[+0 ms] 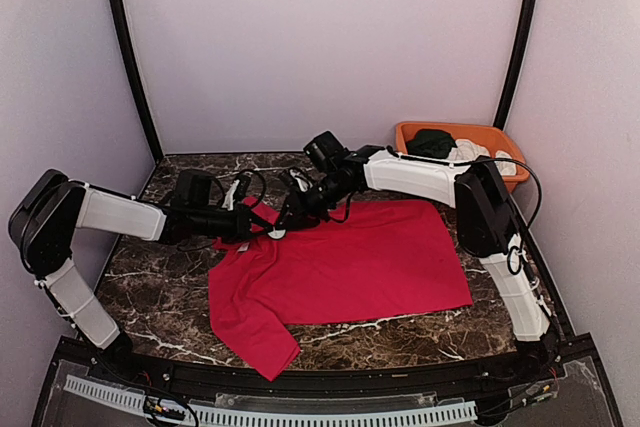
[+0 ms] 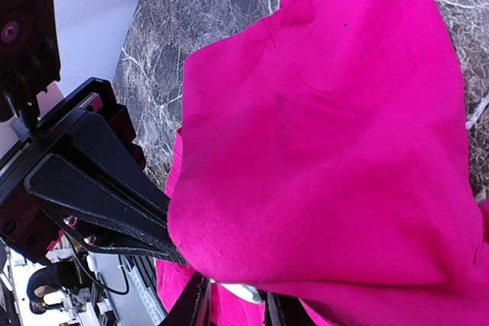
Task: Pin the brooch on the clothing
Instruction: Pin the brooch onto the flattened clothing.
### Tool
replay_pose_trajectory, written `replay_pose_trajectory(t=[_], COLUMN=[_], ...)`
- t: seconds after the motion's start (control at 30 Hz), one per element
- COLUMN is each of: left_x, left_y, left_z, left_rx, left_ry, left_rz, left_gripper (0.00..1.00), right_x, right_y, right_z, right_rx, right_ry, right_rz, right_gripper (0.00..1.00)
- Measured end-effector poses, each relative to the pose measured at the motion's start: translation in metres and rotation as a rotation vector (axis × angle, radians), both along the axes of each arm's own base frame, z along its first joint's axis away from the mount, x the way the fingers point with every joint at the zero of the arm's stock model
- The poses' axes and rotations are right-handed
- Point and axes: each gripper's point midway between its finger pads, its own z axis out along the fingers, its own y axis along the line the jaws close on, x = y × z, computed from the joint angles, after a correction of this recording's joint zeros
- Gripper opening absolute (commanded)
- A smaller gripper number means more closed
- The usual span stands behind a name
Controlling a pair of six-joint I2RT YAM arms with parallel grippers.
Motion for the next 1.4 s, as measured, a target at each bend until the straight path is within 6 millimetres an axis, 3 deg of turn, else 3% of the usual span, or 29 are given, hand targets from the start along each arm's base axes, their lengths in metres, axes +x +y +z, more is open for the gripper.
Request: replay_pose_trajectory(t=[1.2, 1.4], left_x=[0.001, -0.001], left_y=[0.0, -0.001], left_z=[0.007, 0.008], left_rx=[-0.001, -0.006], left_ry=[-0.029, -0.029], left_rz=[0.003, -0.007], left_gripper=[0.01, 0.01], right_x=[-0.014, -0.011], right_y=[0.005, -0.003], right_z=[-0.009, -0.011], right_rx=[0.063, 0.09], right_ry=[0.086, 0.117], right_rz=[0.029, 0.02], right_gripper=[0.32, 0.34])
